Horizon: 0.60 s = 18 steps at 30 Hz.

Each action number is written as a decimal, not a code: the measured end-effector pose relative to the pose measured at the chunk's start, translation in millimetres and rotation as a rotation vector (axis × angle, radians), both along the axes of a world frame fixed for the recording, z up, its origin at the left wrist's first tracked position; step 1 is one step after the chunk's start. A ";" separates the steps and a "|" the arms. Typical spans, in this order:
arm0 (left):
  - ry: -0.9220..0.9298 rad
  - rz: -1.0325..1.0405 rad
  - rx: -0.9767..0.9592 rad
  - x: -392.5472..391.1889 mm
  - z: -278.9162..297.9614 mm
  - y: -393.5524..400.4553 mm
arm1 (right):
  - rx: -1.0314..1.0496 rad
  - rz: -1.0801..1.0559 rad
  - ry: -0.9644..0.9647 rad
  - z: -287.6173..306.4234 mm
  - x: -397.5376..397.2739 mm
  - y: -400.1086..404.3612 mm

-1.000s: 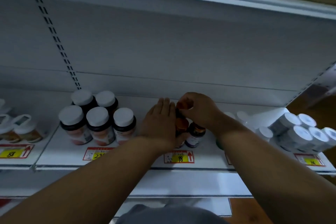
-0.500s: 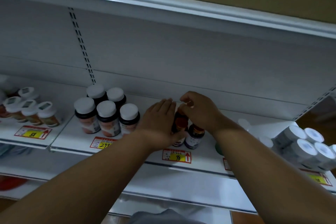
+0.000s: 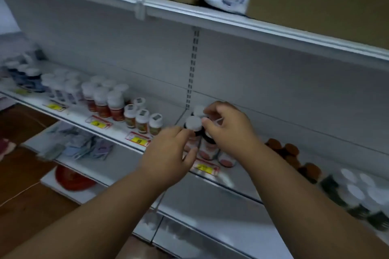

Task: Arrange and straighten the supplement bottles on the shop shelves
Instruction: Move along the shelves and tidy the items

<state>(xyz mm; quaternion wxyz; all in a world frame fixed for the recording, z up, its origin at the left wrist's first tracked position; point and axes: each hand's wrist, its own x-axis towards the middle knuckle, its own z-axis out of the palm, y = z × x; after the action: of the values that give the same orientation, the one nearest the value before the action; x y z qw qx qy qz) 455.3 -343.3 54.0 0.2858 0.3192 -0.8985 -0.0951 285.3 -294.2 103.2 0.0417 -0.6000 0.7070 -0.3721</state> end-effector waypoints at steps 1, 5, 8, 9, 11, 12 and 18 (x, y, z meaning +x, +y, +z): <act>0.006 0.039 0.005 30.8 -0.6 -12.9 | -0.014 0.030 -0.008 -2.3 28.8 -17.6; 0.009 0.235 0.019 162.7 -4.2 -64.3 | -0.063 0.199 -0.045 -14.4 156.8 -91.3; -0.009 0.373 0.043 250.1 -3.4 -95.4 | -0.064 0.324 -0.007 -18.3 243.7 -141.2; -0.007 0.413 0.056 275.2 -2.2 -104.1 | -0.062 0.347 -0.003 -18.0 267.8 -156.0; 0.005 0.463 0.082 315.9 -0.4 -120.2 | -0.051 0.371 -0.016 -17.0 304.5 -180.0; 0.004 0.478 0.090 332.1 0.2 -129.8 | -0.043 0.381 -0.017 -16.4 318.9 -192.2; 0.039 0.529 0.118 375.1 -12.9 -214.4 | -0.031 0.393 0.011 -14.8 366.3 -284.6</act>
<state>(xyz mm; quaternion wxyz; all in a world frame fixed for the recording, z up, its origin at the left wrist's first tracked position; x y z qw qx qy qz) 830.3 -557.7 41.1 0.2991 0.5569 -0.7712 -0.0754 651.5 -578.8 88.4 0.1003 -0.7292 0.5706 -0.3642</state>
